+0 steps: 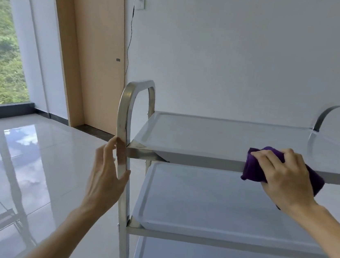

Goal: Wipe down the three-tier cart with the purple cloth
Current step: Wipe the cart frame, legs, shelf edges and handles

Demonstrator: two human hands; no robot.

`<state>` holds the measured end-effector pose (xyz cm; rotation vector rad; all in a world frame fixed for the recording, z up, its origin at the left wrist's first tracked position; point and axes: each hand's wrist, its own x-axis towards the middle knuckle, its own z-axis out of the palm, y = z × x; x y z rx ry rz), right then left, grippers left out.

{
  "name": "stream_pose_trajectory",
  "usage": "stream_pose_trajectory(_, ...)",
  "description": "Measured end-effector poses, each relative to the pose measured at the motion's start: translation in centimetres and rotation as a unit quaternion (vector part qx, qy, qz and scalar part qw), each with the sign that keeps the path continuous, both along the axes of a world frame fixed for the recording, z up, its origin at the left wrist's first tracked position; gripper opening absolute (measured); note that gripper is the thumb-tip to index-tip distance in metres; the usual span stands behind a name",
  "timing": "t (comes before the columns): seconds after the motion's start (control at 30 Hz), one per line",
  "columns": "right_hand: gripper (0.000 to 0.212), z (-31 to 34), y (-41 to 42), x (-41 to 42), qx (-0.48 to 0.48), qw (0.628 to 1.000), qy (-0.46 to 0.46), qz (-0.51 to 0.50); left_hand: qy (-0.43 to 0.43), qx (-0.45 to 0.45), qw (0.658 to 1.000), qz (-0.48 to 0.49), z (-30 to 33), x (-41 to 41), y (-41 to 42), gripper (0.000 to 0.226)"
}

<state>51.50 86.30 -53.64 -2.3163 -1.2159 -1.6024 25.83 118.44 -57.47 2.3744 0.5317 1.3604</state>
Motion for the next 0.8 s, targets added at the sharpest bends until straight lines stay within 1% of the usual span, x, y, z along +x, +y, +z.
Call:
stream_pose_trajectory(0.07,0.045,-0.1,0.4,-0.3,0.012,1.0,0.004,0.002,-0.04,0.033,0.998,0.042,0.8,-0.2,-0.9,0.088)
stream_pose_trajectory(0.13,0.041,-0.2,0.6,-0.5,0.022,1.0,0.009,0.0,-0.066,0.098,0.992,0.047,2.0,0.2,-2.5,0.077)
stream_pose_trajectory(0.23,0.037,0.0,1.2,-1.2,0.027,0.999,0.019,-0.01,-0.01,0.187,0.982,-0.014,3.8,2.2,-5.8,0.057)
stream_pose_trajectory(0.3,0.036,0.0,1.8,-1.7,0.029,0.999,0.025,-0.018,0.042,0.2,0.978,-0.051,4.8,3.9,-7.6,0.052)
stream_pose_trajectory(0.4,0.038,0.1,2.7,-2.7,0.024,0.999,0.036,-0.032,0.121,0.206,0.968,-0.077,5.3,6.4,-9.4,0.06)
stream_pose_trajectory(0.5,0.04,0.1,4.1,-4.0,0.022,0.998,0.051,-0.036,0.186,0.235,0.954,-0.025,4.0,8.0,-10.5,0.069)
stream_pose_trajectory(0.57,0.043,0.1,5.2,-5.1,0.025,0.997,0.064,-0.029,0.191,0.252,0.949,0.013,3.5,8.1,-10.1,0.07)
stream_pose_trajectory(0.63,0.046,0.3,6.4,-6.1,0.024,0.997,0.071,-0.012,0.185,0.267,0.945,0.027,3.3,7.7,-8.6,0.069)
stream_pose_trajectory(0.73,0.051,0.7,6.6,-6.5,0.005,0.999,0.047,0.014,0.182,0.285,0.941,0.031,3.3,6.7,-5.5,0.072)
stream_pose_trajectory(0.8,0.052,0.7,5.2,-5.8,0.0,0.999,0.032,0.007,0.182,0.281,0.942,0.025,3.3,6.1,-4.1,0.074)
